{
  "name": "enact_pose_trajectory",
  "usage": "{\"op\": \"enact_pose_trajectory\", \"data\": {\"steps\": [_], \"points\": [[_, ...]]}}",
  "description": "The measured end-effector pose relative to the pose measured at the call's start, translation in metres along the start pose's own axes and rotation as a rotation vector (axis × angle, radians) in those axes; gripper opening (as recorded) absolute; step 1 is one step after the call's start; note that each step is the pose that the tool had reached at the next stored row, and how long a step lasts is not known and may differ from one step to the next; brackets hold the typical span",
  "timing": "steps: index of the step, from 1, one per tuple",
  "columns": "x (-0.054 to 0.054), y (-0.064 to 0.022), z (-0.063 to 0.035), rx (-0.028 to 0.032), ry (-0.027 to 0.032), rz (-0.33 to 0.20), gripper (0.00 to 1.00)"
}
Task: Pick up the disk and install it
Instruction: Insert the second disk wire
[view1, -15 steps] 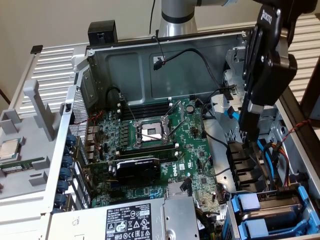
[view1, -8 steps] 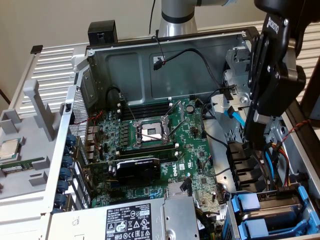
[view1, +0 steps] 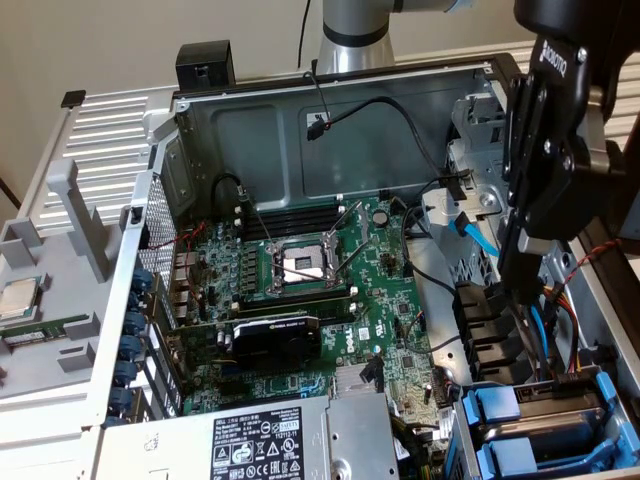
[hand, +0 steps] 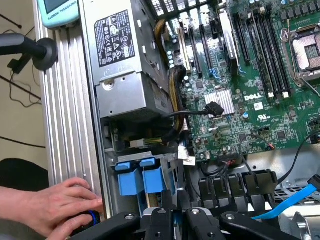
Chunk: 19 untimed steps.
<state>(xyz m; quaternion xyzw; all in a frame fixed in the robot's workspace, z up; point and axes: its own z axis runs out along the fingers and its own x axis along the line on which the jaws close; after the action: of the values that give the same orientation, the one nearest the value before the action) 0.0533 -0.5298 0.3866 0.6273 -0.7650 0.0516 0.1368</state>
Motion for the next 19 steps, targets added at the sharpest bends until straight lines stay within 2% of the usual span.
{"op": "enact_pose_trajectory", "data": {"steps": [2, 4, 7, 10, 12, 15, 19], "points": [[0.001, 0.0, 0.0002, 0.0089, 0.0006, -0.016, 0.16], [0.002, 0.0005, 0.0005, 0.0154, 0.0017, -0.031, 0.16], [0.004, 0.0017, 0.0011, 0.0216, 0.0021, -0.049, 0.16], [0.006, 0.0026, 0.0016, 0.0261, -0.0017, -0.06, 0.16], [0.008, 0.003, 0.0018, 0.0284, -0.0067, -0.067, 0.16], [0.01, 0.0034, 0.002, 0.0312, -0.0173, -0.077, 0.16], [0.012, 0.0037, 0.0019, 0.0352, -0.0346, -0.091, 0.16]]}}
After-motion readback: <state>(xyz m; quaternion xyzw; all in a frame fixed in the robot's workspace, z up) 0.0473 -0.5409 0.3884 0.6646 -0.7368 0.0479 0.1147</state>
